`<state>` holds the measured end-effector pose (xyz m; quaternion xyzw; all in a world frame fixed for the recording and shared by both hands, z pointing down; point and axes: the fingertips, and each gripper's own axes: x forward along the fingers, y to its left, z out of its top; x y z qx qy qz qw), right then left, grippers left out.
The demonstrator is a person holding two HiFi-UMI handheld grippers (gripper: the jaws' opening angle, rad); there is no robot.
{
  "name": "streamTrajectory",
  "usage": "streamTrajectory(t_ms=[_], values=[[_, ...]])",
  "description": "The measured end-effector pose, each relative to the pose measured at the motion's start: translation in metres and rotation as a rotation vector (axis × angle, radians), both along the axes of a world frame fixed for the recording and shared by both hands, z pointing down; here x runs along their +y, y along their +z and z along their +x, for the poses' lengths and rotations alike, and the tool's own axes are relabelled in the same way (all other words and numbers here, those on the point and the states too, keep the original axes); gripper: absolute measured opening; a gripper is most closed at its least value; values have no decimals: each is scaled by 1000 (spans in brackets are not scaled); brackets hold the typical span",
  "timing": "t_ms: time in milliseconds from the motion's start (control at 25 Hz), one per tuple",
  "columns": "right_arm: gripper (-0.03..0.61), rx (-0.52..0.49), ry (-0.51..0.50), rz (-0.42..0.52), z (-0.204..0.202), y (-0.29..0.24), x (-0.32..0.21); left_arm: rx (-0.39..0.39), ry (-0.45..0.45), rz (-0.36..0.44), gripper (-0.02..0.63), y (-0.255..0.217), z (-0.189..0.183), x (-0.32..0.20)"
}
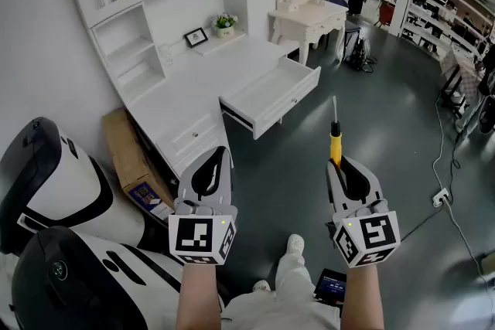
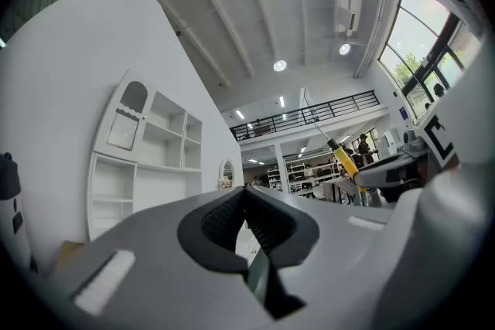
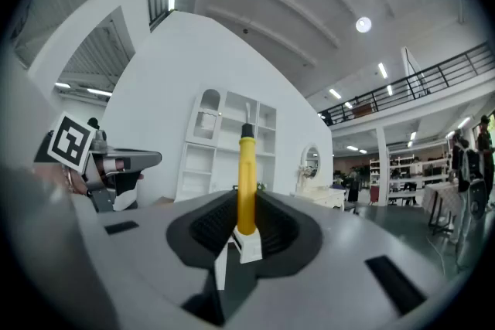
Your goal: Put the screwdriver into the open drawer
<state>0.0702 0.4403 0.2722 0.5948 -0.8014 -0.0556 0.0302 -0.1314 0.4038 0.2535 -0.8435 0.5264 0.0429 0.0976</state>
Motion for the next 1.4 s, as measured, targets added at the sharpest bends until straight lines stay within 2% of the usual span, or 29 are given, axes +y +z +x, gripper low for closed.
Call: streamTrajectory(t_ms=[240, 480, 680, 960, 1400], values=[[74, 33, 14, 21, -2, 0, 12, -37, -12, 45, 9, -8, -3, 12], [74, 29, 20, 6, 1, 4, 6, -30, -27, 42, 9, -7, -6, 7], [74, -14, 11, 5, 5, 4, -10, -27, -34, 27, 9, -1, -6, -10], [74, -8, 2, -21, 17, 10, -61, -28, -50, 20, 9, 3, 4, -55], [74, -26, -42, -54, 52, 16, -179, -49, -86, -9, 9, 9, 39, -159]])
